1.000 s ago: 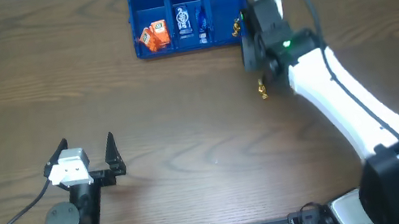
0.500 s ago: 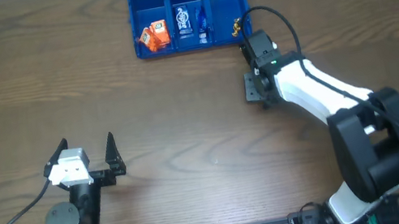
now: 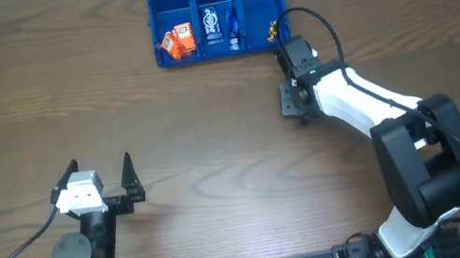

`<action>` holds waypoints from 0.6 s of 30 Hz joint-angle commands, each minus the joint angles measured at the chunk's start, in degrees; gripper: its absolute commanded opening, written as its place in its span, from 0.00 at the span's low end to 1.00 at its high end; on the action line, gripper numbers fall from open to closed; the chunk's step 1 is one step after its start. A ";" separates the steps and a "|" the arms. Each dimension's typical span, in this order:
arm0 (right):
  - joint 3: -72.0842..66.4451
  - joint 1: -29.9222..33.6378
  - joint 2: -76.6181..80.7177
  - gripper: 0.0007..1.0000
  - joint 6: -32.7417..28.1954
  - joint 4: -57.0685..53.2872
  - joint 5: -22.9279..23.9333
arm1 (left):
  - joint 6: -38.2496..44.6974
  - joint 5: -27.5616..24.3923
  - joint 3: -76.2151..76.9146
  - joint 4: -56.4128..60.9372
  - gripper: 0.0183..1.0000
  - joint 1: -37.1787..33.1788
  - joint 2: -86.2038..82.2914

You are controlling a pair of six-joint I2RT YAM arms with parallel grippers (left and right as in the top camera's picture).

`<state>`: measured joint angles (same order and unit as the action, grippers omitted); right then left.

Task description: Sort Candies Into Trays

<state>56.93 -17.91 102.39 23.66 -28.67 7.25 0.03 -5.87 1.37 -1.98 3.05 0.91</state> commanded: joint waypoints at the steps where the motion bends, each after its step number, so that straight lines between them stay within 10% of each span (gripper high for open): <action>1: -0.42 0.31 0.57 0.42 0.31 0.33 0.42 | 0.42 -1.03 -1.05 -2.03 1.00 -0.31 -0.42; 18: -1.38 0.31 0.68 0.25 0.37 1.18 0.37 | 0.42 -1.03 -1.05 -2.03 1.00 -0.31 -0.42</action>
<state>55.92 -17.91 102.39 23.70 -27.68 7.22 0.05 -5.87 1.37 -1.98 3.05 0.91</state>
